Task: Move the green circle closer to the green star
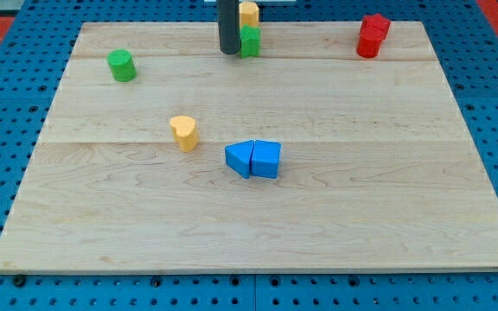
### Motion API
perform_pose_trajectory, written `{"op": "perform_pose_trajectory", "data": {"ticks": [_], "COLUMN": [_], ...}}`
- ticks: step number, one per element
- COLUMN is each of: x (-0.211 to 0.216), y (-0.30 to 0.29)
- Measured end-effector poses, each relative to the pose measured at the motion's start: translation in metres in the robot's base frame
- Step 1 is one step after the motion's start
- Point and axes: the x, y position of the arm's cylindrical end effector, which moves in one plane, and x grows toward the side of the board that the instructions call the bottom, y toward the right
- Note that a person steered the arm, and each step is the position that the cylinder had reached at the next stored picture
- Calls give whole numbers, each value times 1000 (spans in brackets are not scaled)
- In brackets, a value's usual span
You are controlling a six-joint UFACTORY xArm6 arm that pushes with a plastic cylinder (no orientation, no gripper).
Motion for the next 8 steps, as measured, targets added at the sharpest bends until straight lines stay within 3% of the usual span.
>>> {"op": "perform_pose_trajectory", "data": {"ticks": [2, 3, 4, 5, 6, 7, 8], "x": [80, 80, 58, 34, 34, 34, 54], "y": [-100, -198, -237, -193, -99, -61, -111]}}
